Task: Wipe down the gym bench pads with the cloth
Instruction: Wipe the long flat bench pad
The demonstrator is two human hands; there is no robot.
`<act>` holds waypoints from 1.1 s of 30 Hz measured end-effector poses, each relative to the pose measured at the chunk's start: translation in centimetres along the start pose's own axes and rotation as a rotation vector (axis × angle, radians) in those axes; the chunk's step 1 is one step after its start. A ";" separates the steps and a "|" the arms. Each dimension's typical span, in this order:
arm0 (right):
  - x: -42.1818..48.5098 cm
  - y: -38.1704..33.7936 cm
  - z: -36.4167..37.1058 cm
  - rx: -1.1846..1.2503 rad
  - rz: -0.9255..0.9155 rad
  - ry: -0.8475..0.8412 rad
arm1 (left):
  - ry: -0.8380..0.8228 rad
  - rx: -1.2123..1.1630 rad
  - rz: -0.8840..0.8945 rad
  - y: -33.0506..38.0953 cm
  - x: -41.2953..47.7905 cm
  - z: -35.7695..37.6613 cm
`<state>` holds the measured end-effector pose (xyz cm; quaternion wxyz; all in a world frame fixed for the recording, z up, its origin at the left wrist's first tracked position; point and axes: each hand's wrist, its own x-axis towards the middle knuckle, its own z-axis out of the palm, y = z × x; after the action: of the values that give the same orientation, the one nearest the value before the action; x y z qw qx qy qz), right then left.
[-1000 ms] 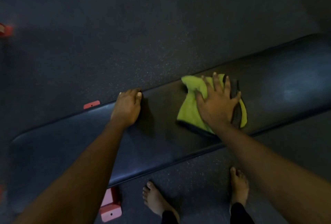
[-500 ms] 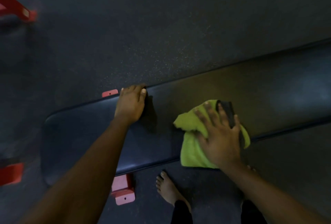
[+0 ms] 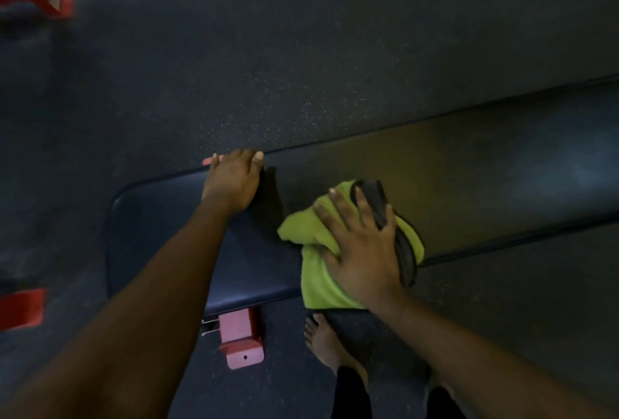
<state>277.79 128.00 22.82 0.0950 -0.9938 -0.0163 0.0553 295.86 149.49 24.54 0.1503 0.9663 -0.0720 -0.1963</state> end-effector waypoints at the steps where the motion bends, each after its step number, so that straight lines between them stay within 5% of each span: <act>1: -1.2 1.3 -0.3 -0.008 0.011 -0.011 | 0.003 -0.019 -0.007 0.1 -0.2 0.0; 6: 2.9 8.8 -2.8 0.023 0.363 0.012 | 0.009 -0.020 0.007 0.1 -0.5 0.5; 9: 10.8 6.7 -3.6 0.129 0.577 0.048 | 0.018 -0.012 0.053 -1.0 -0.8 0.6; 12: 12.4 -0.1 -2.1 0.045 0.301 0.002 | 0.034 0.018 0.065 -1.8 -1.2 0.5; 16: 3.8 -5.9 0.1 0.027 -0.026 0.007 | 0.062 0.001 -0.007 -3.3 -2.3 -1.0; 20: -0.6 -2.1 0.1 -0.008 -0.023 -0.006 | 0.063 0.011 0.030 -5.5 -3.7 -1.9; 27: 12.5 -4.6 -1.0 0.098 0.541 0.078 | 0.142 -0.004 -0.046 -12.1 -4.5 -3.3; 33: 7.8 -18.5 2.9 0.060 0.073 0.070 | 0.135 -0.044 -0.044 -16.7 -5.4 -4.9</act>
<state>284.82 147.08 22.73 0.1230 -0.9918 0.0249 0.0243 294.24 167.63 25.41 0.1715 0.9752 -0.0364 -0.1353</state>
